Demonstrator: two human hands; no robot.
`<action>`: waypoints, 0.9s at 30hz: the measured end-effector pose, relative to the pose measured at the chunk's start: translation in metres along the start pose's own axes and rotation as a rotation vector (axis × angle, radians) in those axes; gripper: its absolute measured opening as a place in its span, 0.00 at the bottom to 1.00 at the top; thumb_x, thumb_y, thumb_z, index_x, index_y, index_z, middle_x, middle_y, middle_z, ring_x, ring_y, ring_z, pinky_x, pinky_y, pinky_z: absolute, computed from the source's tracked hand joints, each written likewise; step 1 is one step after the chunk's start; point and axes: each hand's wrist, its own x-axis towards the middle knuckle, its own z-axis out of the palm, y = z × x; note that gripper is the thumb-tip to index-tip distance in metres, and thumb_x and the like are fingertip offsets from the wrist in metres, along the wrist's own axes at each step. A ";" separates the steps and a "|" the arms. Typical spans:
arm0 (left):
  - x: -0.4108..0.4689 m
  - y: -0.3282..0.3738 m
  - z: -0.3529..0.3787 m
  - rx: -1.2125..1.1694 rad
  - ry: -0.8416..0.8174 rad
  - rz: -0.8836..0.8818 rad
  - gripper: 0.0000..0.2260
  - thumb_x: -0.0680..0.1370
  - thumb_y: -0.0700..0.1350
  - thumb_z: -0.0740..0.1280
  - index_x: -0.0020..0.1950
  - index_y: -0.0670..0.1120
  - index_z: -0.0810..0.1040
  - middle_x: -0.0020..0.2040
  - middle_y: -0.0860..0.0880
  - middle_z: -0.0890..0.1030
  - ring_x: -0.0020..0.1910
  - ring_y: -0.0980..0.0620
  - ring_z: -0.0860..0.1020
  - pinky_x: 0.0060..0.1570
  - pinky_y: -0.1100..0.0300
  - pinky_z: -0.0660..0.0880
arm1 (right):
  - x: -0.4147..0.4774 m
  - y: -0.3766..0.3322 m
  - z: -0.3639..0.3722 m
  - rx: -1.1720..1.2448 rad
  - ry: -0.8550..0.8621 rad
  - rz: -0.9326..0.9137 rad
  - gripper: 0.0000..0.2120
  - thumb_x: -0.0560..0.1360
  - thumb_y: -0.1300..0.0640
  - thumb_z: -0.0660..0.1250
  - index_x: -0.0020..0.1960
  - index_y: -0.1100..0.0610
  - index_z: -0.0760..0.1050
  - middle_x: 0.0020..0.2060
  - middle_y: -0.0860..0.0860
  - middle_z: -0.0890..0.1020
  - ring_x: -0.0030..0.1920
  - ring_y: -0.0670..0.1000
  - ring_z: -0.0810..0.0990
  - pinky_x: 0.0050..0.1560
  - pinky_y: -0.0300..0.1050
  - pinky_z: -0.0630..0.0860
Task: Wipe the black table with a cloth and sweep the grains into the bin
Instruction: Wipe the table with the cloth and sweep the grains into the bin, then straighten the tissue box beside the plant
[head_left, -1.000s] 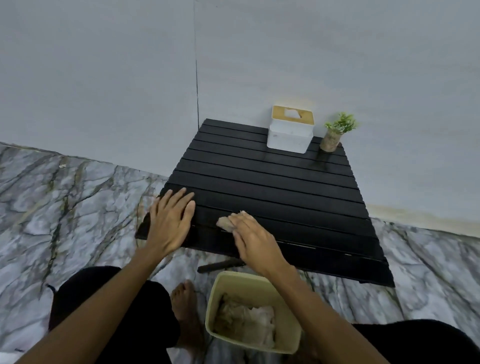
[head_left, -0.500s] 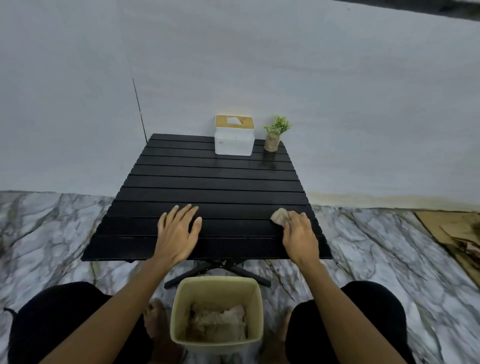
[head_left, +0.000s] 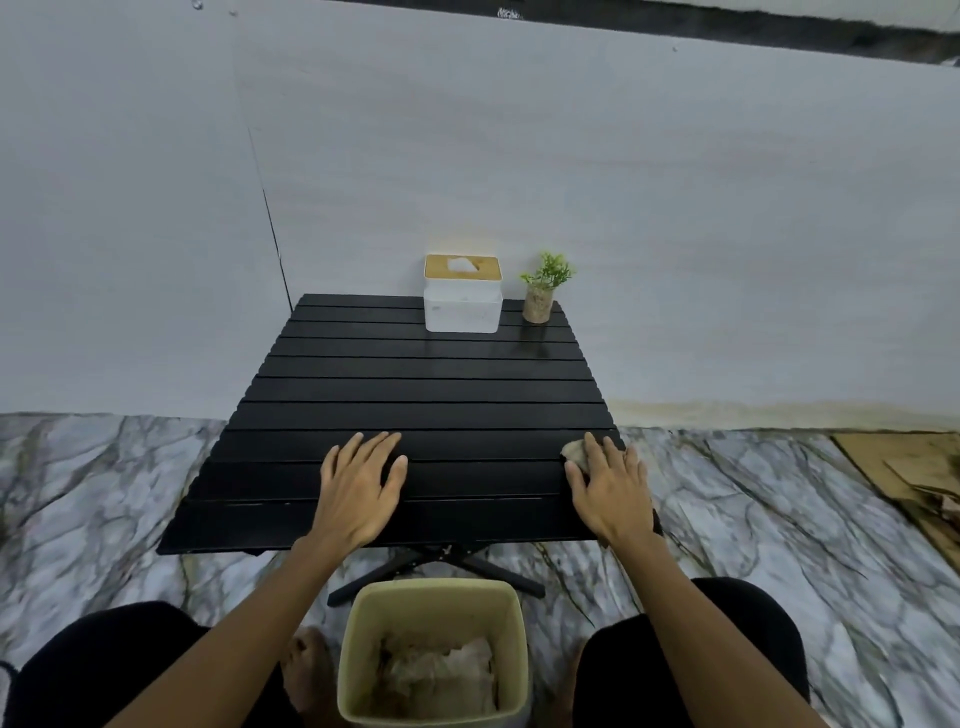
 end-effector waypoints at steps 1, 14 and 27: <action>0.002 0.000 -0.001 -0.003 0.005 0.003 0.29 0.78 0.62 0.46 0.74 0.51 0.67 0.73 0.50 0.69 0.77 0.49 0.58 0.74 0.46 0.49 | 0.000 0.000 -0.001 -0.006 -0.015 0.005 0.32 0.82 0.36 0.47 0.81 0.50 0.54 0.80 0.56 0.60 0.79 0.65 0.51 0.78 0.63 0.51; 0.071 0.023 -0.004 -0.267 0.023 0.003 0.30 0.77 0.49 0.66 0.76 0.56 0.58 0.72 0.54 0.66 0.69 0.54 0.68 0.67 0.51 0.70 | 0.061 -0.089 -0.009 0.081 0.181 -0.312 0.34 0.77 0.40 0.61 0.78 0.54 0.59 0.70 0.55 0.73 0.73 0.60 0.66 0.76 0.56 0.62; 0.243 0.005 0.014 -0.249 -0.039 -0.048 0.46 0.71 0.53 0.72 0.77 0.59 0.42 0.77 0.49 0.58 0.71 0.46 0.65 0.67 0.47 0.68 | 0.240 -0.154 -0.010 0.140 0.041 -0.217 0.55 0.71 0.42 0.72 0.80 0.48 0.34 0.76 0.58 0.62 0.69 0.62 0.70 0.67 0.55 0.72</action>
